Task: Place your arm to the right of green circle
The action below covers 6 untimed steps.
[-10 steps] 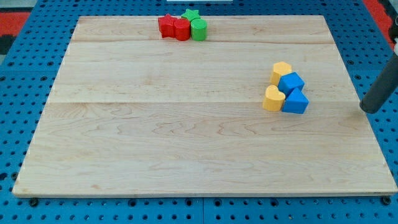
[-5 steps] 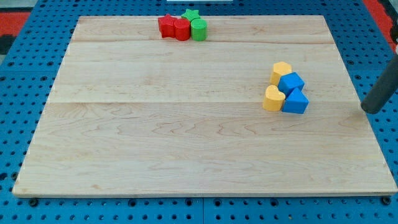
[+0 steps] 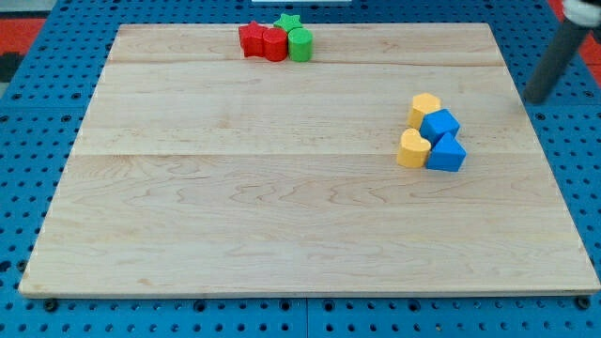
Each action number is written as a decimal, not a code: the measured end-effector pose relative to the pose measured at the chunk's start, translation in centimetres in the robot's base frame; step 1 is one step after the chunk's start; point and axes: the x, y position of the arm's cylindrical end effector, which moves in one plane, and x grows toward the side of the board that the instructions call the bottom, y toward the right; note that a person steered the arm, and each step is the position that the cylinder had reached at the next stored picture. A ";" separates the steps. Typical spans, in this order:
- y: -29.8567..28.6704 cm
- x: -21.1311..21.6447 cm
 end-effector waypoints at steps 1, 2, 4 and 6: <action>-4.9 -5.4; -13.1 -8.2; -25.9 -8.5; -28.6 -11.8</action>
